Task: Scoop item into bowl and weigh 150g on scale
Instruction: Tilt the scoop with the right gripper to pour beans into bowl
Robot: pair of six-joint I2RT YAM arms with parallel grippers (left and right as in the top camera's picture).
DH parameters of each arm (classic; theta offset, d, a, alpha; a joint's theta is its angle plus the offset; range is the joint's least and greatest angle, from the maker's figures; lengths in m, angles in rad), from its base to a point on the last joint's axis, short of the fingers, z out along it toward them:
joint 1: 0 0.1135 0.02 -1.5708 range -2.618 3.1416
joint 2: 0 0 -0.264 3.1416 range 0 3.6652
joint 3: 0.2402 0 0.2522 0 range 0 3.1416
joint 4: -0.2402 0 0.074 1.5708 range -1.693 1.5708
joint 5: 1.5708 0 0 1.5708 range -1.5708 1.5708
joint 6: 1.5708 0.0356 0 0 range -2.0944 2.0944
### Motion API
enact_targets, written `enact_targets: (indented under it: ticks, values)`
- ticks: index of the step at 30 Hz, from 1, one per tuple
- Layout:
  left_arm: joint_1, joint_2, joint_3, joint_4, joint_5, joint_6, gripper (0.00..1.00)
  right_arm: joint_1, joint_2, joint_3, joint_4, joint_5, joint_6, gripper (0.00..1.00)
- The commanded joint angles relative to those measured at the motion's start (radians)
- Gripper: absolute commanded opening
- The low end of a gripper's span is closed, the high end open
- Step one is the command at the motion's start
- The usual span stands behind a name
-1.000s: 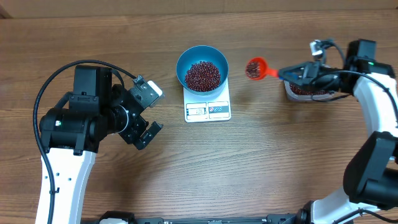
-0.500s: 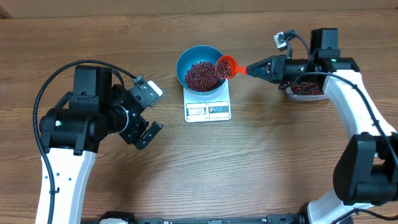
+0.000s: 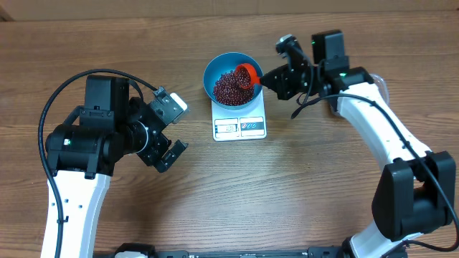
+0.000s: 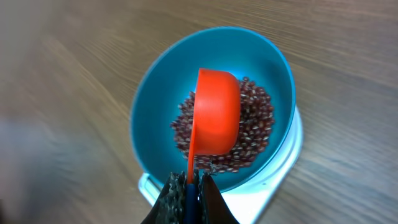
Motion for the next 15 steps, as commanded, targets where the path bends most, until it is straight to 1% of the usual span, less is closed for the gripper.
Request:
enact_targets:
  ticks: [1, 7, 8, 10, 15]
  values:
    - [-0.002, 0.002, -0.005, 0.000, 0.000, -0.010, 1.00, 0.033, 0.003, 0.024, 0.015, 0.108, -0.133, 0.04]
    - [-0.002, 0.002, -0.005, 0.001, 0.000, -0.010, 1.00, 0.075, 0.003, 0.024, 0.035, 0.231, -0.136, 0.04]
    - [-0.002, 0.002, -0.005, 0.000, 0.000, -0.010, 1.00, 0.082, 0.003, 0.024, 0.034, 0.249, -0.159, 0.04]
    - [-0.002, 0.002, -0.005, 0.001, 0.000, -0.010, 1.00, 0.091, 0.003, 0.024, 0.035, 0.270, -0.182, 0.04]
    - [-0.002, 0.002, -0.005, 0.001, 0.000, -0.010, 1.00, 0.099, -0.001, 0.027, 0.035, 0.309, -0.183, 0.04]
